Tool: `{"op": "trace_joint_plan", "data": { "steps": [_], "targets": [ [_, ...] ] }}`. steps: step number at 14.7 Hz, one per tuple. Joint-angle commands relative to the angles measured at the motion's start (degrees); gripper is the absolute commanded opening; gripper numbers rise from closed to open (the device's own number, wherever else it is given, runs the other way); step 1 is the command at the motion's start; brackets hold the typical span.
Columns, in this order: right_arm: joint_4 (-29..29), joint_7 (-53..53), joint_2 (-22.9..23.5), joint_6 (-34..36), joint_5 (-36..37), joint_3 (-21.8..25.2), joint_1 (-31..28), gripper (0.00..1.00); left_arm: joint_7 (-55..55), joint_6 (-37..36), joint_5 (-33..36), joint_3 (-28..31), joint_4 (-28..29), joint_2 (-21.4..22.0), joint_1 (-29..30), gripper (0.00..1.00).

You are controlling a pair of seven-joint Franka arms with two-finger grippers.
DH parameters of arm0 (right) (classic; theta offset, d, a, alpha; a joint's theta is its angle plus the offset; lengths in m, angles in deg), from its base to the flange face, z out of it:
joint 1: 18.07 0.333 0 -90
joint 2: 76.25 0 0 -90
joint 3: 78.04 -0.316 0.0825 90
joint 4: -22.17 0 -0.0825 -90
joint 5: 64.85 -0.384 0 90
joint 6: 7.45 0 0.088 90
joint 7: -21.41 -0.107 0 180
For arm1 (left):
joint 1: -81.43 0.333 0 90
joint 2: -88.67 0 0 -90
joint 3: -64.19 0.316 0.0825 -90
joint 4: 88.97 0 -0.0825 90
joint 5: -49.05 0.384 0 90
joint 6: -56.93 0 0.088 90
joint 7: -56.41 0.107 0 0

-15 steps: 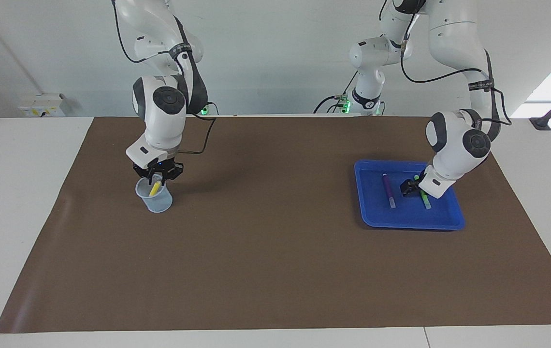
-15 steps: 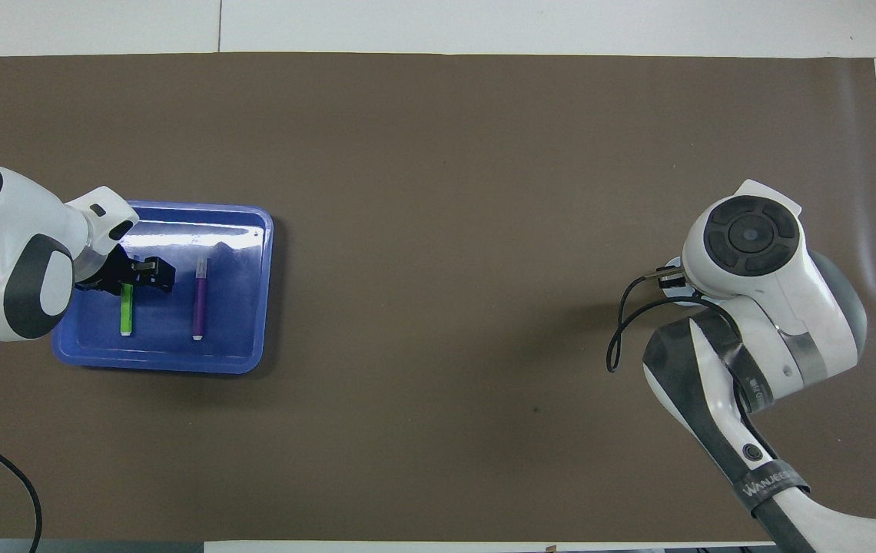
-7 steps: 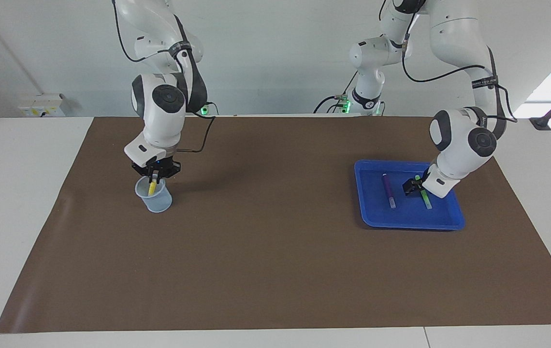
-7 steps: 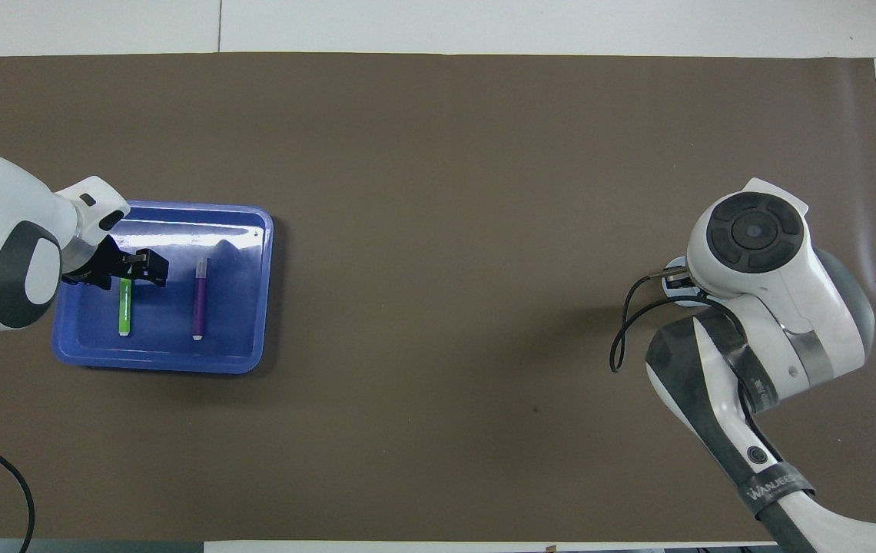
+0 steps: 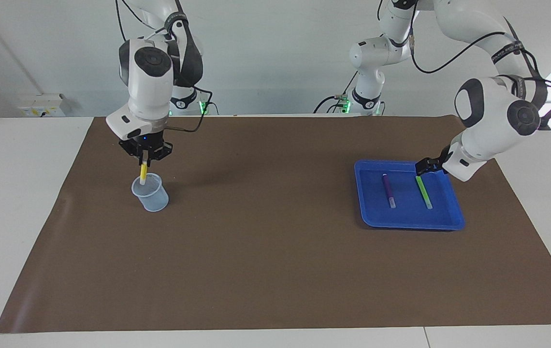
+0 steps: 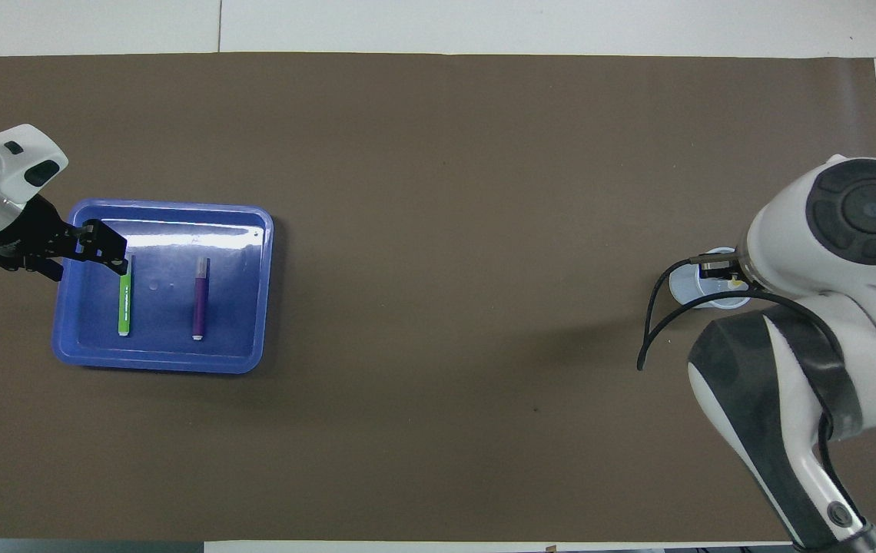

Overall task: Right arm passes pens to left for tray arrangement
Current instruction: 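Grasp the yellow pen from the cup with the right gripper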

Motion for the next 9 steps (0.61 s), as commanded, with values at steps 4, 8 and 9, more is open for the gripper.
{"op": "trace_joint_plan", "data": {
  "steps": [4,8,9],
  "targets": [
    [-9.6,-3.4,-0.1,5.4,-24.4,0.6,-0.6,0.0,-17.6,-6.2,-16.1,0.3,0.0,8.4,-0.3,0.97],
    [-9.9,-22.9,0.4,0.1,-43.0,0.7,-0.5,0.0,-36.2,-5.8,-29.6,0.3,0.3,10.9,-0.3,0.98],
    [-9.6,-30.1,0.4,-2.3,-47.1,0.3,-0.4,0.0,-40.1,-5.2,-32.3,0.3,1.0,11.4,-0.3,0.98]
  ]
}}
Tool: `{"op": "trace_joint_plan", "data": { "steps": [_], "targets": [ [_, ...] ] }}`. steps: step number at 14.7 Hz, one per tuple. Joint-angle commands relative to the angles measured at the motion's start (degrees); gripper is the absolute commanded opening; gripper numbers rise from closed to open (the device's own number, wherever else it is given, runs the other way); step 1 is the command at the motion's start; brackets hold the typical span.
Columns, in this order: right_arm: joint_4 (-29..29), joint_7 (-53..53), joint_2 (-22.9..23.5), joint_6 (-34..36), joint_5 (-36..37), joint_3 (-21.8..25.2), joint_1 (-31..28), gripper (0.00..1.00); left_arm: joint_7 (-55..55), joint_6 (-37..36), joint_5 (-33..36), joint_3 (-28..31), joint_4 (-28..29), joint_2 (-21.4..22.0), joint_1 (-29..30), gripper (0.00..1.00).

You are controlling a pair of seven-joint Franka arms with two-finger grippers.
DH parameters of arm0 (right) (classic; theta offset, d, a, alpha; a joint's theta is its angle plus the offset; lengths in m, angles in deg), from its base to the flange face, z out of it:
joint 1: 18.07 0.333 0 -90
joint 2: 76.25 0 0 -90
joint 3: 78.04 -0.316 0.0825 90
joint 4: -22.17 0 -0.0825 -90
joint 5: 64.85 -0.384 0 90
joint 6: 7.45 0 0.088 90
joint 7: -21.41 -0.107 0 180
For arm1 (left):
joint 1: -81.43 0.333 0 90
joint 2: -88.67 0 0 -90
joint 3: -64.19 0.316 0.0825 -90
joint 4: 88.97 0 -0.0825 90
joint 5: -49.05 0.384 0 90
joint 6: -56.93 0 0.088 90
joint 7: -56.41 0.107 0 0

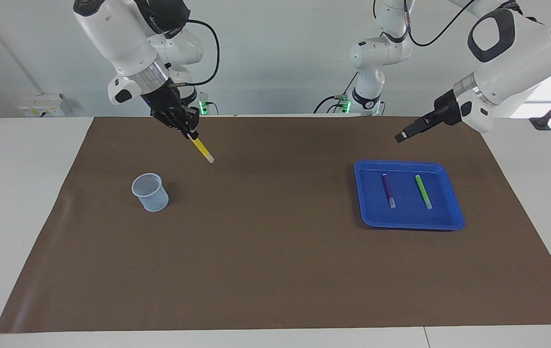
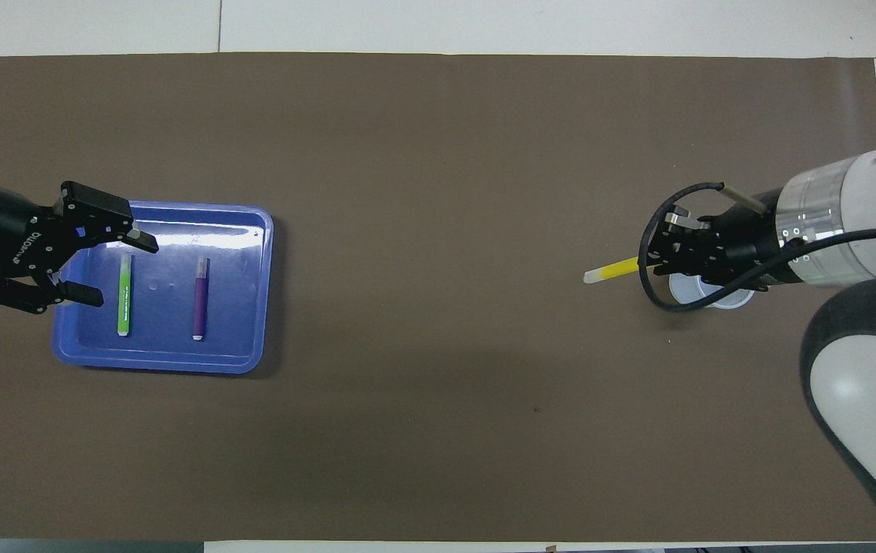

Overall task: Right arm passes pens to left for tray arrangement
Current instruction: 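Grasp the yellow pen from the cup with the right gripper, then carry the yellow pen toward the left gripper while it approaches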

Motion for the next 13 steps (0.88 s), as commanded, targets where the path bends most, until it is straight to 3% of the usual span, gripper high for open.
{"op": "trace_joint_plan", "data": {
  "steps": [1,7,13],
  "targets": [
    [-0.6,-17.0,0.9,-5.6,-9.7,-1.9,-0.3,0.0,-10.8,1.5,-7.3,0.4,2.4,1.9,-0.2,0.98],
    [-1.1,-38.9,2.7,-19.9,-22.5,-12.5,-0.2,0.0,-33.6,14.2,-12.6,0.4,8.0,7.1,-5.5,0.98],
    [-7.0,-52.6,9.5,-27.5,-22.3,-21.7,-0.1,0.0,-51.6,29.6,-12.4,0.3,16.6,15.3,-14.3,0.98]
  ]
}}
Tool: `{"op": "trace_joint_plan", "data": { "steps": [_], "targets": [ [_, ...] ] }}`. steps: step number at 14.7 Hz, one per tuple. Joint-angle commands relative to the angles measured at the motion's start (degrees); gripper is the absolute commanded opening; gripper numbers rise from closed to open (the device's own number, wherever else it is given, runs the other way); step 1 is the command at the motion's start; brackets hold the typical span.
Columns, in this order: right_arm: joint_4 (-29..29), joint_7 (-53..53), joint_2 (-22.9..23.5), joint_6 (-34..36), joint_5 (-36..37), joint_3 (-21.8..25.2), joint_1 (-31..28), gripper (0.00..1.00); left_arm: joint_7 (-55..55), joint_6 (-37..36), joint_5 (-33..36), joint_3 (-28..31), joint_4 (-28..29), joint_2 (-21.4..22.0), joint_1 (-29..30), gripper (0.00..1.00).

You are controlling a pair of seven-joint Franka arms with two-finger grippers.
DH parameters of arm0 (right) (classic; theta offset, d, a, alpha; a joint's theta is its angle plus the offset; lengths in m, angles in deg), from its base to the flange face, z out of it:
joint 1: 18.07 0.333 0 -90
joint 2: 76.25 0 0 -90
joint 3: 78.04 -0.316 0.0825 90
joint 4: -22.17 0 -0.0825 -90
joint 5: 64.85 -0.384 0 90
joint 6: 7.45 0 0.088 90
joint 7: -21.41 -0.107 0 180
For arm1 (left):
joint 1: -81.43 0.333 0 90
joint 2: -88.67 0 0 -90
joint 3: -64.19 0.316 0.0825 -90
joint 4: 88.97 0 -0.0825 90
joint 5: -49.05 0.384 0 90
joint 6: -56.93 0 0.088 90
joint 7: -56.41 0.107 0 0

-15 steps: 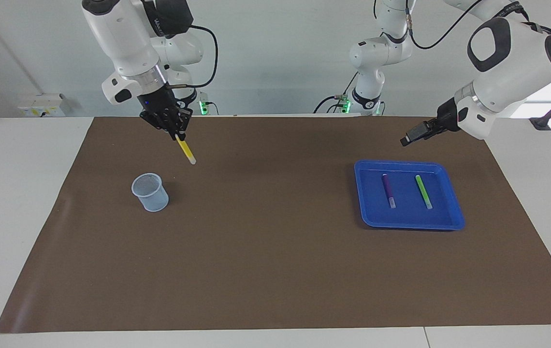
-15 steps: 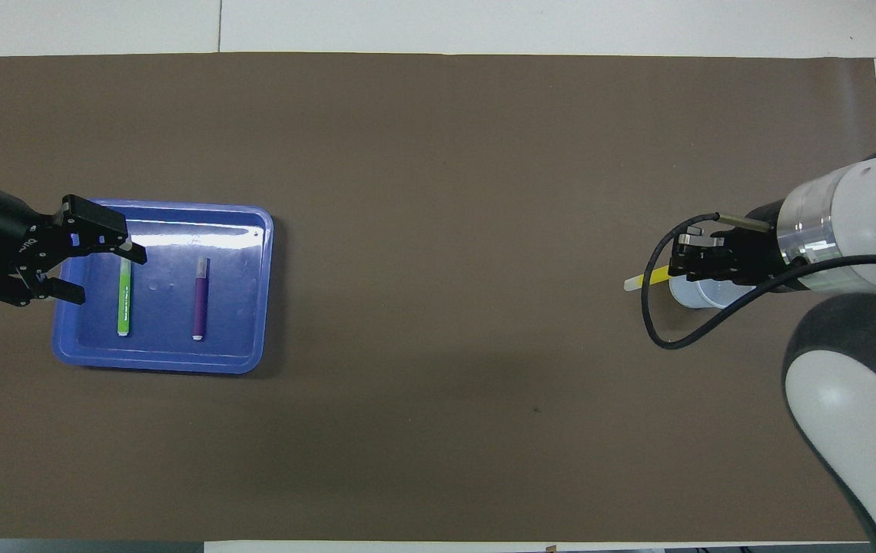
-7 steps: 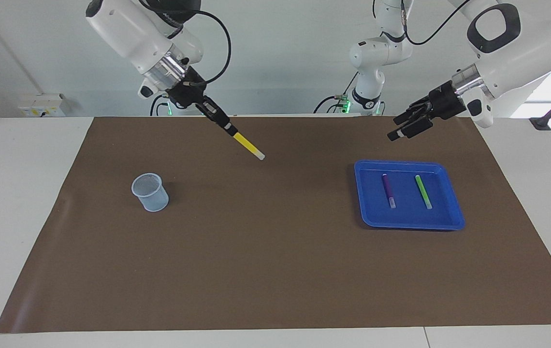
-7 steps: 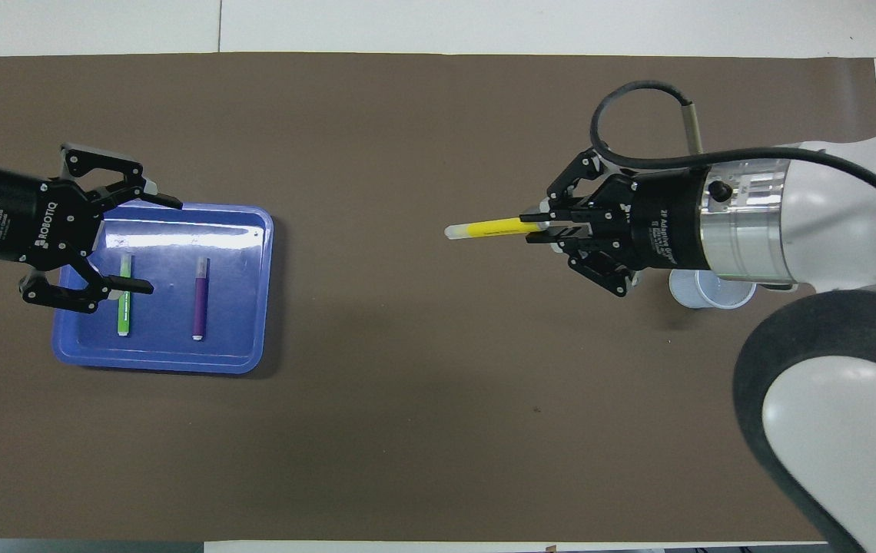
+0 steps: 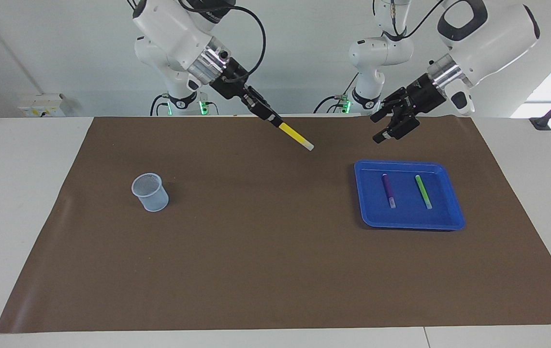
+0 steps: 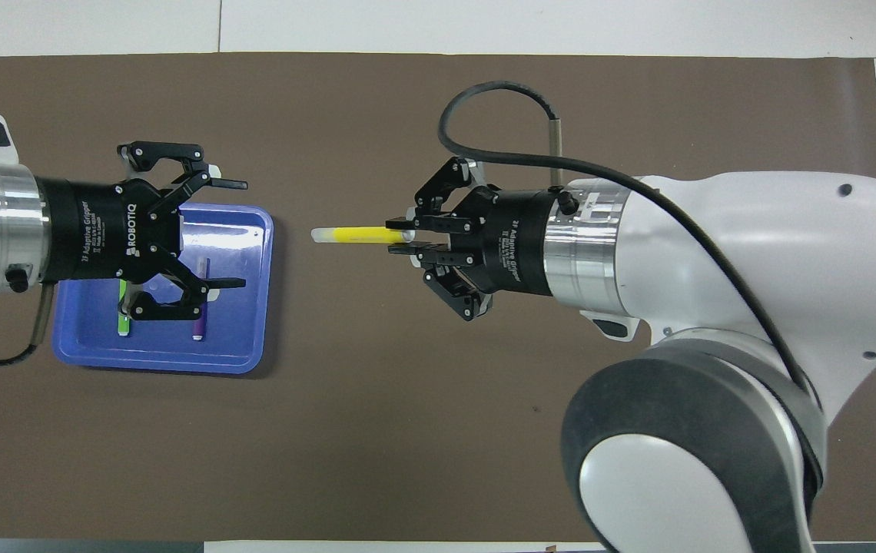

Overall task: Right arm passes pens to left for tray arrangement
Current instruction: 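Carry the yellow pen toward the left gripper while it approaches, then grasp the yellow pen with the left gripper and open the right gripper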

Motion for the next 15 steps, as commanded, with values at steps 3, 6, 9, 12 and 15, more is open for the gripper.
{"op": "trace_joint_plan", "data": {
  "steps": [3,6,9,12,15],
  "targets": [
    [-5.1,-5.1,5.8,-4.2,-0.2,-4.8,-0.5,0.0,-9.6,7.9,-0.5,0.0,9.0,7.4,-3.8,0.98],
    [-5.1,-5.6,6.1,-4.3,-0.1,-6.0,-0.3,0.0,-13.0,11.7,-0.1,-1.0,9.9,7.6,-3.8,0.97],
    [-4.5,-6.0,6.0,-4.0,0.7,-6.8,0.2,0.0,-13.2,13.0,-0.1,-2.0,10.8,7.9,-3.8,0.94],
    [-4.3,-6.0,5.9,-3.6,1.3,-7.1,0.2,0.0,-13.2,14.5,-0.1,-2.0,12.3,8.6,-3.7,0.88],
    [-4.3,-6.0,5.9,-3.7,1.9,-7.2,0.3,0.0,-12.8,14.6,-0.1,-2.0,12.8,8.8,-3.7,0.65]
  ]
}}
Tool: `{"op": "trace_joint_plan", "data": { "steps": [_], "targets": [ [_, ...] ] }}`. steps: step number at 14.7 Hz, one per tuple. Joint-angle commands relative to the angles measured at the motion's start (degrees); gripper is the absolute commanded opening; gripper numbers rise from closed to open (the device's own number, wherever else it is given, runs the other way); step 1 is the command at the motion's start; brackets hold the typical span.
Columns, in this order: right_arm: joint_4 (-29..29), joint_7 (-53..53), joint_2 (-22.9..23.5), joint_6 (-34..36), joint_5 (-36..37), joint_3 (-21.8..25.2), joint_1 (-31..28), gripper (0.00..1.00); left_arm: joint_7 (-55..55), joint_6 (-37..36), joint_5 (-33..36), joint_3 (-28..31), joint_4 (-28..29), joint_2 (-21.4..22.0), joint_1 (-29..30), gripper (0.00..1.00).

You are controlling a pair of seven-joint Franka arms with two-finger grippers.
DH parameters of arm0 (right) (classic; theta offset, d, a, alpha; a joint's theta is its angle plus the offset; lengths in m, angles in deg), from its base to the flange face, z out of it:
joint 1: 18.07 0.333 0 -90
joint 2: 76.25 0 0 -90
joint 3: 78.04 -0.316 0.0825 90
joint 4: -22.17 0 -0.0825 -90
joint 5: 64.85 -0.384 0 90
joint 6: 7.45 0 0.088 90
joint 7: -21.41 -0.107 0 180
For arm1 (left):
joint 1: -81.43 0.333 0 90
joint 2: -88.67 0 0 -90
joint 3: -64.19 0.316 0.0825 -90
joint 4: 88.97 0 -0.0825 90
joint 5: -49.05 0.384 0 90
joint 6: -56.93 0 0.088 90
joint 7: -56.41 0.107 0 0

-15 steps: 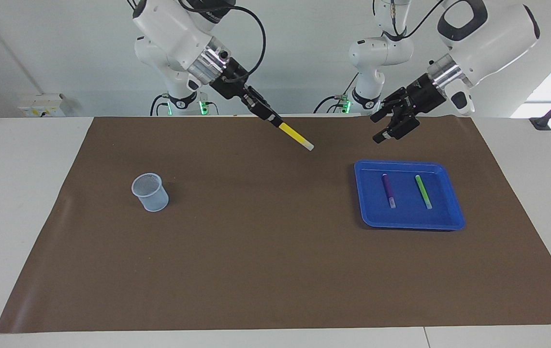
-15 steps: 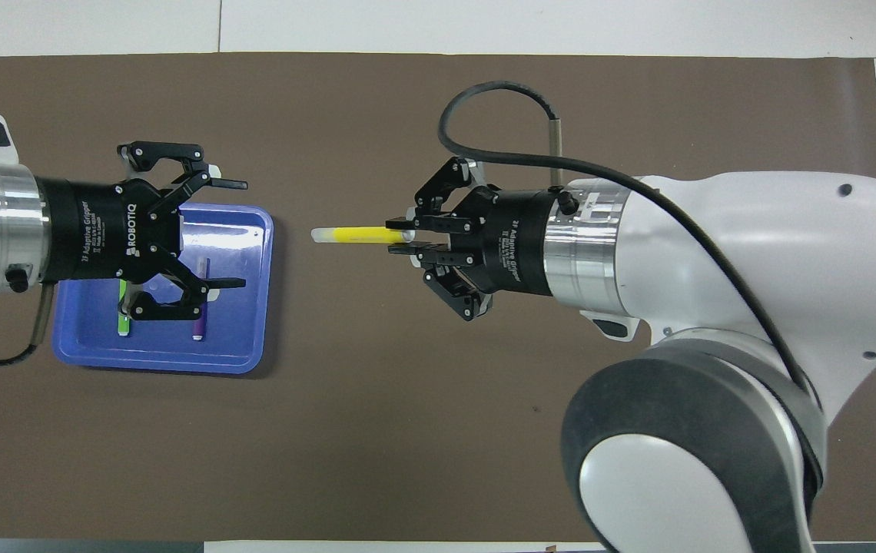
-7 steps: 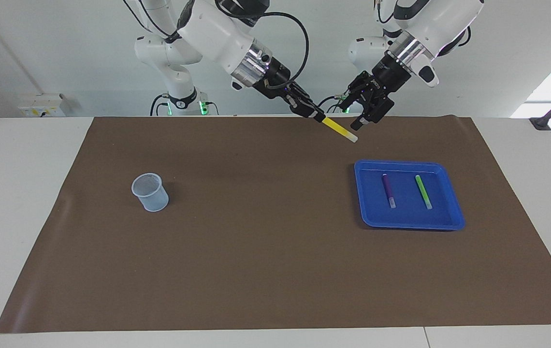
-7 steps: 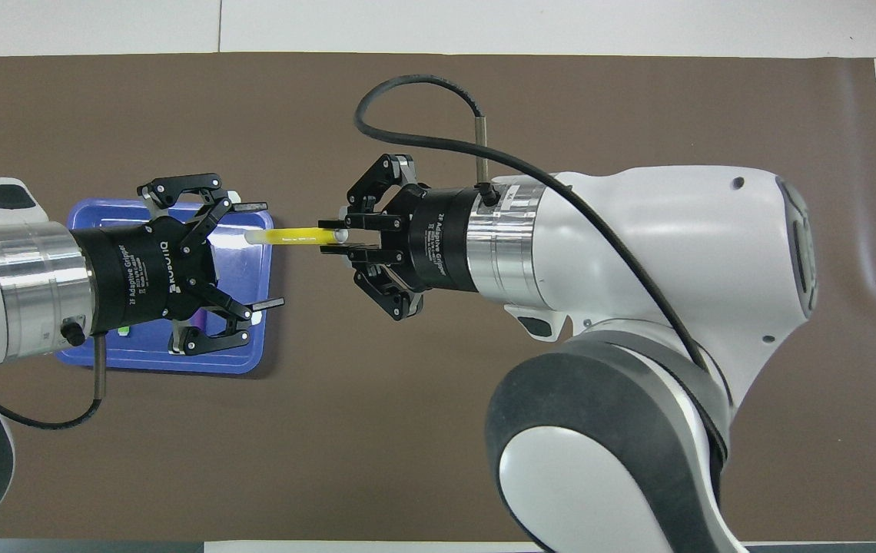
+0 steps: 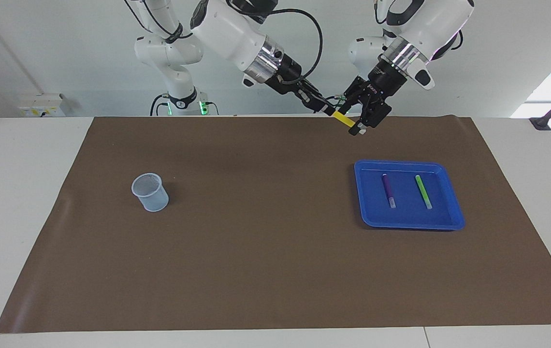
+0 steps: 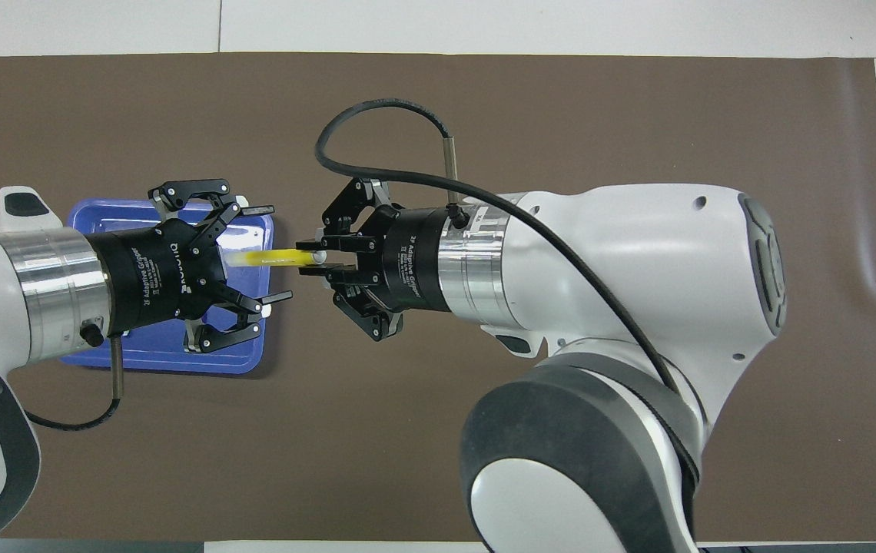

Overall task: Right arm passes pens to left for tray arrangement
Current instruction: 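Grasp the yellow pen with the left gripper and open the right gripper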

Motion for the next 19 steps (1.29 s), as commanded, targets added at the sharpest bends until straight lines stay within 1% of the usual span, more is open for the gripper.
{"op": "trace_joint_plan", "data": {
  "steps": [1,3,4,5,12,13,14,15,17,18,19],
  "targets": [
    [-0.4,-1.6,0.4,0.2,1.8,-0.7,-0.5,0.0,-0.5,1.5,-0.1,0.0,2.4,2.2,-0.4,0.5],
    [-0.4,-1.6,0.4,0.3,1.9,-0.7,-0.5,0.0,-0.2,1.1,0.0,0.1,2.4,2.2,-0.1,0.23],
    [-0.4,-1.6,0.4,0.3,2.0,-0.7,-0.5,0.0,-0.1,1.0,-0.1,0.1,2.3,2.2,0.1,0.05],
    [-0.4,-1.5,0.4,0.4,2.2,-0.7,-0.5,0.0,-0.1,1.0,0.0,0.1,2.3,2.2,0.2,0.0],
    [-0.4,-0.9,0.4,0.6,3.1,-0.7,-0.6,0.0,-0.2,1.3,0.0,0.1,2.3,2.2,0.5,0.0],
    [-0.4,-0.8,0.4,0.7,4.6,-0.7,-0.5,0.56,-0.4,1.4,0.0,0.1,2.3,2.1,0.5,0.0],
    [-0.4,-0.9,0.4,0.8,6.1,-0.7,-0.6,0.82,-0.4,1.4,0.0,0.1,2.3,2.1,0.6,0.0],
    [-0.4,-0.9,0.4,1.2,6.6,-0.5,-0.6,0.9,-0.4,1.5,0.0,0.1,2.3,2.1,1.0,0.0],
    [-0.5,-0.8,0.0,2.8,8.6,0.3,-0.6,1.0,-0.1,1.6,0.0,0.1,2.2,2.0,1.6,0.0],
    [-0.4,-0.7,-0.1,3.9,11.0,0.7,-0.8,1.0,0.1,1.6,0.0,0.1,2.2,2.0,1.7,0.0],
    [-0.5,-0.5,-0.5,5.6,14.0,2.2,-0.8,1.0,1.3,1.5,0.0,0.1,2.3,2.1,2.8,0.0]
  ]
}}
